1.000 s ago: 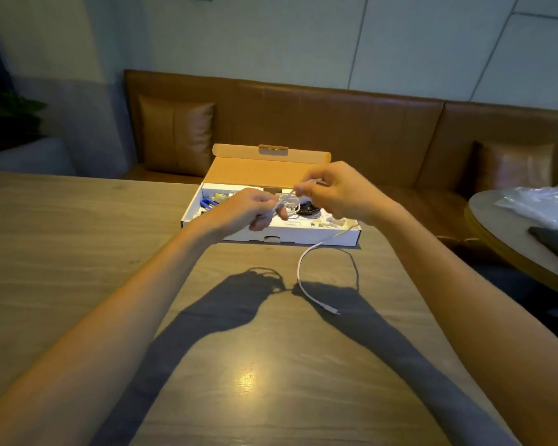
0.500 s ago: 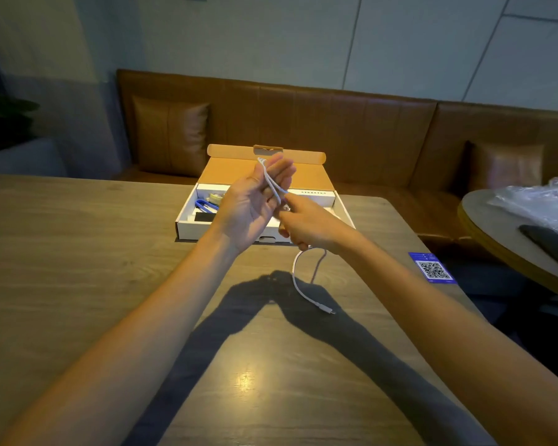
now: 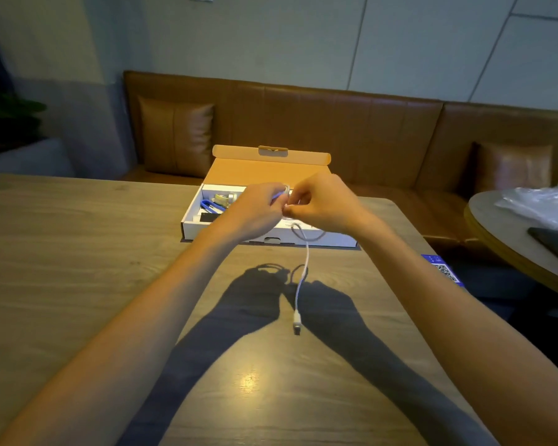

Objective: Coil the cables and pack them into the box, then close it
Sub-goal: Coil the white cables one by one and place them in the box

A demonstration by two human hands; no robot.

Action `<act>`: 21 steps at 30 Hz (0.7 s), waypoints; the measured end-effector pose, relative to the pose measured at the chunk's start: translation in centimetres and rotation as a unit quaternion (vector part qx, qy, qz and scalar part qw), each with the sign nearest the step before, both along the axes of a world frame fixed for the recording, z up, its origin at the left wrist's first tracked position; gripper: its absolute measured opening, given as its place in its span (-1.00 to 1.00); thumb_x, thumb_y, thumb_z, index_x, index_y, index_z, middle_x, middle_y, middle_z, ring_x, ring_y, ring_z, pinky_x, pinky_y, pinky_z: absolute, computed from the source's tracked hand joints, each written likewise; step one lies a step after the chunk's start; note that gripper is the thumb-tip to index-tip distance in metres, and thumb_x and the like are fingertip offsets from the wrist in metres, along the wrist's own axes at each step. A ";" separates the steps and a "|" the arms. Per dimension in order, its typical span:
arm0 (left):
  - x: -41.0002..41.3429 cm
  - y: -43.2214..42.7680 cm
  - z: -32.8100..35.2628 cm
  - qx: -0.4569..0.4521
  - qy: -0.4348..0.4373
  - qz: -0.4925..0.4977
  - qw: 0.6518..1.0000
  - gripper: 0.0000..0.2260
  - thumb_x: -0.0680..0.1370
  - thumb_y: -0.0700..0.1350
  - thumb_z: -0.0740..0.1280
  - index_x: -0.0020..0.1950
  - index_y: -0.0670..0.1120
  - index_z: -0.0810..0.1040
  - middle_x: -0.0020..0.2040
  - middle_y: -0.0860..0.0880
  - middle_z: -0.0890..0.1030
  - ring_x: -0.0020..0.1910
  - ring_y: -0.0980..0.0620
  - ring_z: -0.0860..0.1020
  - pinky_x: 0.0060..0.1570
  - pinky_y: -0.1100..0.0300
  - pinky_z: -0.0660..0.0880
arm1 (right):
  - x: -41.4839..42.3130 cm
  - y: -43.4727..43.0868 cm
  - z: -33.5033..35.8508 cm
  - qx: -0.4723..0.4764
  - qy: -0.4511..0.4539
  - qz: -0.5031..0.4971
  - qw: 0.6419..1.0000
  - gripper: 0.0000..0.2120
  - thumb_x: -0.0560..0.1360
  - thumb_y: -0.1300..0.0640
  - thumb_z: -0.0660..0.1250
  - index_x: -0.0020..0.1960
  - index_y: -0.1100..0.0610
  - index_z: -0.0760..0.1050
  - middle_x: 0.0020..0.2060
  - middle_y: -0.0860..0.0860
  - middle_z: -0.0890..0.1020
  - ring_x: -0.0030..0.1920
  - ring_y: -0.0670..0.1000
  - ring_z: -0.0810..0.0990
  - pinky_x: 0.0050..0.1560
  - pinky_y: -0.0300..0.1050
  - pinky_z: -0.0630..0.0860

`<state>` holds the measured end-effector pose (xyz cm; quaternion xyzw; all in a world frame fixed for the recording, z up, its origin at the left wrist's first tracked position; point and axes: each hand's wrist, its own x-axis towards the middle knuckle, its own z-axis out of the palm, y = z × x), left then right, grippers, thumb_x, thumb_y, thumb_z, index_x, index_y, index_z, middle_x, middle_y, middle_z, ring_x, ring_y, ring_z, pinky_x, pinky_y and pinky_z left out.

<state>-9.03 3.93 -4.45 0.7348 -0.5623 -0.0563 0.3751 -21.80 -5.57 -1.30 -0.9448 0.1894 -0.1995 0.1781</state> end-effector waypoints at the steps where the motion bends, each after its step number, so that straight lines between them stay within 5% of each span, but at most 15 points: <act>1: 0.2 0.2 0.8 0.027 0.035 -0.009 0.999 -0.72 0.69 -0.07 0.16 0.01 -0.19 0.59 -0.18 -0.07 0.56 -0.18 0.02 0.45 -0.13 0.07 0.39 | -0.2 -0.4 0.4 -0.010 -0.008 0.004 1.000 -0.82 0.50 -0.02 0.47 -0.09 0.09 0.69 -0.29 -0.01 0.66 -0.27 -0.05 0.57 -0.28 -0.14 0.51; 3: 0.7 1.1 2.2 0.063 0.124 -0.051 0.989 -0.68 0.70 -0.10 0.13 -0.17 -0.16 0.53 -0.33 -0.06 0.45 -0.33 0.05 0.37 -0.27 0.14 0.30 | -0.6 -1.2 0.9 0.013 -0.043 0.020 0.999 -0.79 0.48 -0.08 0.49 -0.10 0.06 0.64 -0.29 -0.03 0.64 -0.29 -0.10 0.56 -0.30 -0.19 0.50; 6: 1.7 2.3 3.2 0.053 0.315 -0.157 0.934 -0.67 0.71 -0.12 0.07 -0.13 -0.15 0.53 -0.41 0.01 0.31 -0.43 0.11 0.28 -0.37 0.24 0.25 | -0.9 -1.8 0.8 0.082 -0.107 0.052 0.989 -0.79 0.51 -0.05 0.45 -0.04 0.09 0.58 -0.28 -0.01 0.61 -0.32 -0.16 0.51 -0.28 -0.25 0.47; 13: 2.4 2.1 0.7 -0.026 0.645 -0.372 0.666 -0.71 0.67 -0.10 0.05 -0.01 -0.21 0.51 -0.43 0.04 0.26 -0.42 0.11 0.16 -0.34 0.25 0.24 | -0.7 -1.1 -0.2 0.343 -0.157 0.108 0.920 -0.79 0.63 0.13 0.30 0.14 0.27 0.52 -0.27 0.06 0.55 -0.40 -0.06 0.41 -0.45 -0.23 0.43; 16: 1.7 1.5 0.2 -0.141 0.703 -0.359 0.598 -0.71 0.68 -0.10 0.06 0.09 -0.24 0.50 -0.39 0.00 0.41 -0.40 0.11 0.31 -0.26 0.25 0.34 | 0.0 -1.0 -1.4 0.418 -0.153 0.095 0.890 -0.82 0.70 0.16 0.17 0.12 0.20 0.51 -0.30 0.03 0.49 -0.46 -0.13 0.33 -0.49 -0.29 0.35; 18: 1.2 1.0 0.5 -0.210 0.704 -0.305 0.606 -0.72 0.69 -0.09 0.09 0.19 -0.23 0.50 -0.29 -0.03 0.50 -0.31 0.08 0.48 -0.16 0.24 0.48 | 0.2 -0.7 -2.6 0.414 -0.096 0.068 0.903 -0.78 0.72 0.13 0.11 0.12 0.14 0.52 -0.30 0.03 0.47 -0.47 -0.13 0.33 -0.48 -0.29 0.35; 21: 0.4 0.0 0.6 -0.227 0.555 -0.174 0.781 -0.72 0.71 -0.06 0.12 0.24 -0.18 0.54 -0.06 -0.07 0.68 -0.05 0.03 0.67 0.03 0.21 0.58 | 0.1 0.5 -3.6 0.346 0.018 0.047 0.937 -0.79 0.71 0.12 0.11 0.21 0.12 0.49 -0.26 0.08 0.52 -0.41 -0.09 0.38 -0.43 -0.26 0.42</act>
